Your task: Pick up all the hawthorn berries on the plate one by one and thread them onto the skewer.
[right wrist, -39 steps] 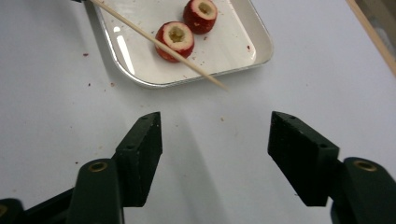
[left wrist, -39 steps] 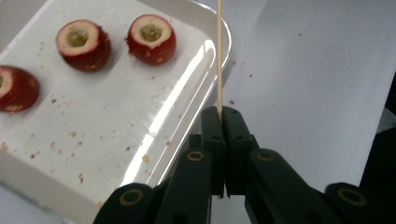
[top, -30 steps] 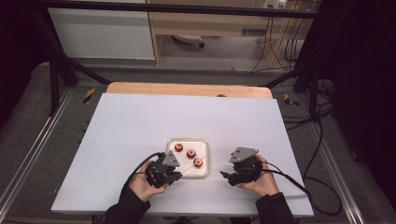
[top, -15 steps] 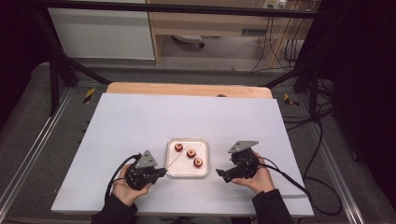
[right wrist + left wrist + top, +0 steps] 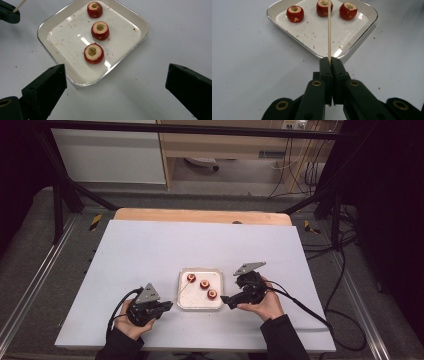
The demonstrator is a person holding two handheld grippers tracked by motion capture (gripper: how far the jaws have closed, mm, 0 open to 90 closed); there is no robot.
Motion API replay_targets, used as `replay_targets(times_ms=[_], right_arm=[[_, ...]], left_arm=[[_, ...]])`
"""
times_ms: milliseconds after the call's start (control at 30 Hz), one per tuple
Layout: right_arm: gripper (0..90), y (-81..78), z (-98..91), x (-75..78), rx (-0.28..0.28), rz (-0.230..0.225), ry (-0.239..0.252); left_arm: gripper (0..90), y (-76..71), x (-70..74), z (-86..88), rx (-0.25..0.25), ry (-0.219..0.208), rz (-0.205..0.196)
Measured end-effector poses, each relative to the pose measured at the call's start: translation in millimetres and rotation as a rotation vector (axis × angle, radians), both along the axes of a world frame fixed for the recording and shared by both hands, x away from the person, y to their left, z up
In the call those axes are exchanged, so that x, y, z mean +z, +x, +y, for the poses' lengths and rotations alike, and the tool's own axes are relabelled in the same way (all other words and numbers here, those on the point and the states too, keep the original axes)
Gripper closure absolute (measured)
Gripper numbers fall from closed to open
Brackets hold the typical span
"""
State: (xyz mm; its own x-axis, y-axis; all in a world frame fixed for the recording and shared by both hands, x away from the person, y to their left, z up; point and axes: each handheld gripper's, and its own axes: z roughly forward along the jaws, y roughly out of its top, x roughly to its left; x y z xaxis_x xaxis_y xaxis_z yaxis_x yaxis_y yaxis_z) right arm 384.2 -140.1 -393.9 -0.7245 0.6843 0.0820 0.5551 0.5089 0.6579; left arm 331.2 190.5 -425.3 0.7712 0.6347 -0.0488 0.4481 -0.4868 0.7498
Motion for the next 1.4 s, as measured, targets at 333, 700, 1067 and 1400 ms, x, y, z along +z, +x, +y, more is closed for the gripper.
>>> replay_targets(times_ms=[333, 700, 1067, 1400], right_arm=[[4.5, 8.7, 21.4, 3.3, 0.014, 0.049, -0.01], [15.7, 23.3, 47.1, -3.4, 0.062, 0.109, -0.095], [34.2, 37.6, 67.3, -8.3, 0.132, 0.207, -0.175], [49.6, 44.9, 70.4, -16.3, 0.155, 0.254, -0.21]], left_arm=[[88.4, -0.7, -3.1, 4.5, 0.008, -0.017, 0.003], [88.4, 1.7, -4.9, 5.5, 0.021, -0.021, 0.017], [88.4, 1.1, -4.7, 6.3, 0.02, -0.021, 0.015], [88.4, 1.5, -4.8, 5.6, 0.017, -0.019, 0.014]])
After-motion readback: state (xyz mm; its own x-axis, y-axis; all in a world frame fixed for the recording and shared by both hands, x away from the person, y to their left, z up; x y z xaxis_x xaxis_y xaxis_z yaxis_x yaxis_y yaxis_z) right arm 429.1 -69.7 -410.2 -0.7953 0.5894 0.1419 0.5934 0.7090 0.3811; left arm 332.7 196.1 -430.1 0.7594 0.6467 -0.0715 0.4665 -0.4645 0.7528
